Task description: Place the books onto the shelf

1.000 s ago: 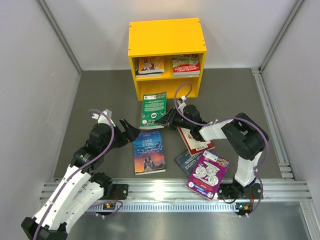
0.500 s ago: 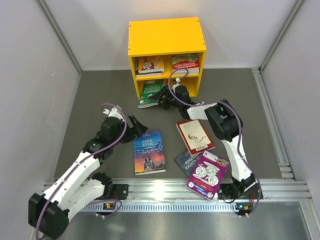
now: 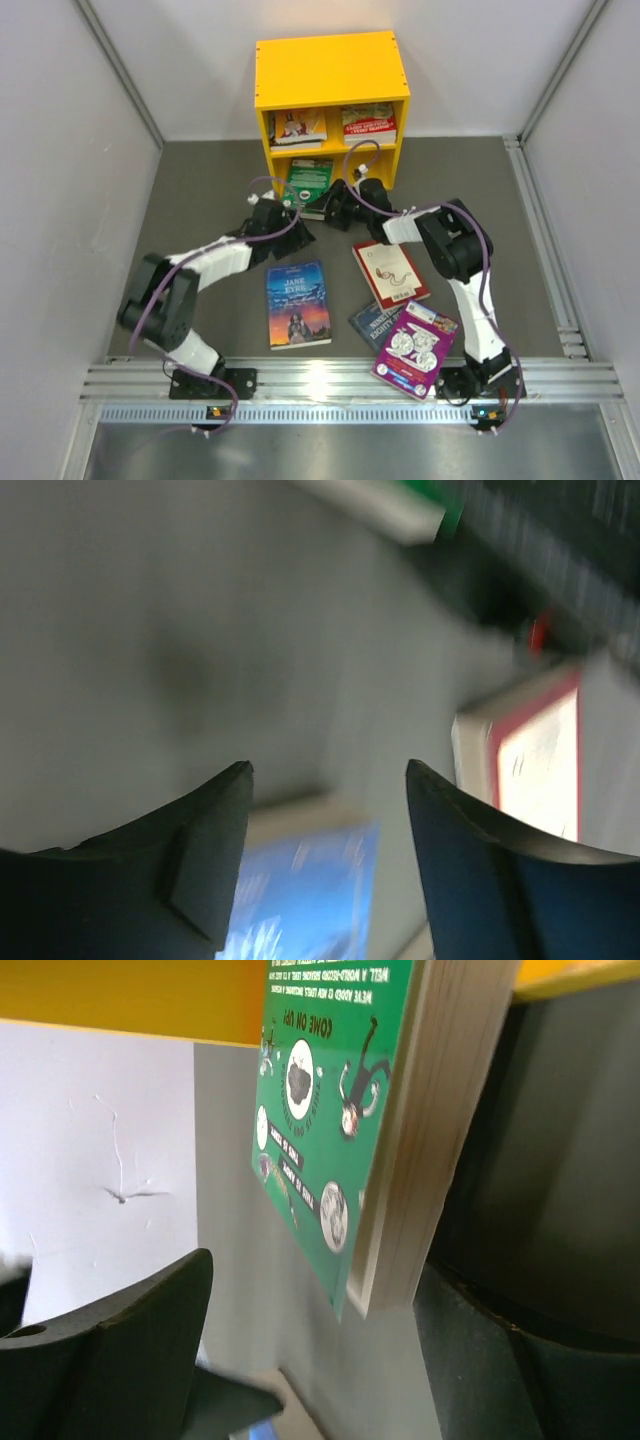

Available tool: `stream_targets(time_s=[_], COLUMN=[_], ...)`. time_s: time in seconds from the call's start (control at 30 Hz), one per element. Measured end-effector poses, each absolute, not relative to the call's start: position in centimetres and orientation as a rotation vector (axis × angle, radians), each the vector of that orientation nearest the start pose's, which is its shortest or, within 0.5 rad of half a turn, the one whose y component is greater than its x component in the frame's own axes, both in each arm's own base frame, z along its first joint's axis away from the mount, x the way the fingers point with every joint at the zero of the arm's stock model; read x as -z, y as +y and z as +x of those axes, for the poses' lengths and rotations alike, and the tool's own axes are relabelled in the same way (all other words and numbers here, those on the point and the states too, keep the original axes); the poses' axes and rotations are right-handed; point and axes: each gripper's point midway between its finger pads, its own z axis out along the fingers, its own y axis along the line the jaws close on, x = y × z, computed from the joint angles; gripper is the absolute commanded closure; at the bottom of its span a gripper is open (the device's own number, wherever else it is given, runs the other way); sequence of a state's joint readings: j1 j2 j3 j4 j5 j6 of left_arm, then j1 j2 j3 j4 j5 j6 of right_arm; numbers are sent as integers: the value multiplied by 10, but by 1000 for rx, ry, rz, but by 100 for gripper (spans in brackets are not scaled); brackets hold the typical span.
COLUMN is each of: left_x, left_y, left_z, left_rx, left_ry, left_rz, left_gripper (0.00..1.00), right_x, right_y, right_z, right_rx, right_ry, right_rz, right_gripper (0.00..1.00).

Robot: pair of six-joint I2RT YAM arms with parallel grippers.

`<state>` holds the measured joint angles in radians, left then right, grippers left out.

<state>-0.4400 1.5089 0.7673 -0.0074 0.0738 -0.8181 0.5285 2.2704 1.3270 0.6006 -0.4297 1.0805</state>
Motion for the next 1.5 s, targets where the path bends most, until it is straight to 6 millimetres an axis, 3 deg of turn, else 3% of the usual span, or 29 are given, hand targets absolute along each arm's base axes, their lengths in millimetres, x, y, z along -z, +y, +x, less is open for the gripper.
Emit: stream_targets(time_s=[0.1,0.27,0.33,0.47,0.53,0.73,0.93,1.17,1.23,1.27,1.4,1.5], left_x=[-61,-36,-37,-30,-28,-28,-30,-33,-32,-32,-37,-47], left_y=[-219,-231,-233,-237,-236,-237,-244,-235,-229,-227,-219,-209], left_z=[372,414,427,442,446,457,485,507,506,507,497,474], left_rx=[666,583,557,543,530,522,512,414,375,357,319,281], left_ry=[2390,2439,2430,2406,2391,2335,2250,2193,2195,2192,2204,2227], left_rz=[-428,-459,-469,-514,-543,-654,-762,-806,-806,-801,-763,-716], left_gripper=[39,47,52,94,100,100,100,100,93,78,45,34], right_x=[-63,-64,-64,-63,-62,-70,-88,-111,-116,-116,-110,-105], right_y=[378,369,362,352,347,323,303,295,294,293,289,286], right_z=[440,437,441,436,424,390,360,343,340,338,328,321], right_rx=[-1428,-1431,-1427,-1435,-1443,-1462,-1474,-1482,-1485,-1482,-1471,-1461], right_ry=[2170,2153,2143,2140,2152,2142,2111,2061,2055,2056,2072,2086], right_rz=[273,310,328,342,344,368,364,307,287,280,263,253], right_gripper=[21,21,22,23,23,24,24,24,24,24,24,24])
